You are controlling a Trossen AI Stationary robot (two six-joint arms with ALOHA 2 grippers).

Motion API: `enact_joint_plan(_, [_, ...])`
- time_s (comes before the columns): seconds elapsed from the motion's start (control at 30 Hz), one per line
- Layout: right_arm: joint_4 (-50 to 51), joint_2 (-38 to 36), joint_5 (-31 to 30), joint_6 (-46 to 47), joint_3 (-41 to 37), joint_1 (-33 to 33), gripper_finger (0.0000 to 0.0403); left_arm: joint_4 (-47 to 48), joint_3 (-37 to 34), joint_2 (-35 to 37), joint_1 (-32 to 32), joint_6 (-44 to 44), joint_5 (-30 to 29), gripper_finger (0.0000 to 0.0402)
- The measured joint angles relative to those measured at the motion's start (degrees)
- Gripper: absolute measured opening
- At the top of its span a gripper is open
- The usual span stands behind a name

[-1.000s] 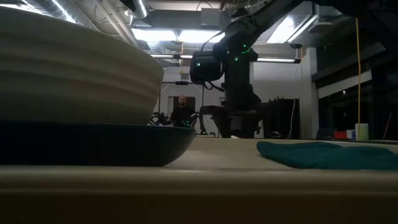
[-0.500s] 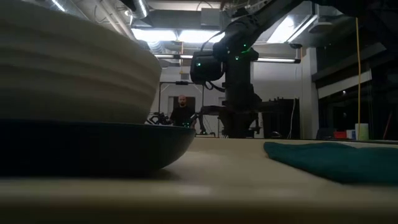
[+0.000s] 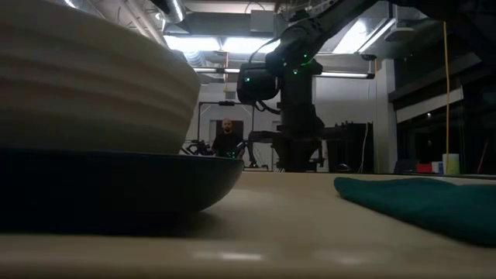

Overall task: Set up tray
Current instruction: Put the orange knife on the green napkin

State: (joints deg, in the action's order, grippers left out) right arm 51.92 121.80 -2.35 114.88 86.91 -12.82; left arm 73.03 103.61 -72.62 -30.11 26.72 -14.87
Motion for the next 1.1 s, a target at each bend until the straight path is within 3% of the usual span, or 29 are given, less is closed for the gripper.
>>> enact_joint_plan(0.37, [0.8, -0.4, -1.4, -4.1, 0.3, -1.2, 0.0034, 0.0, 0.0, 0.0, 0.0, 0.0, 0.0, 0.0143])
enact_joint_plan(0.63, [10.1, -0.5, -2.6, -9.8, 4.4, -1.8, 0.0034, 0.0, 0.0, 0.0, 0.0, 0.0, 0.0, 0.0143])
enact_joint_plan(1.1, [28.7, -0.6, -16.0, -25.4, 22.1, -4.9, 0.0034, 0.5, 0.0, 0.0, 0.0, 0.0, 0.0, 0.0143])
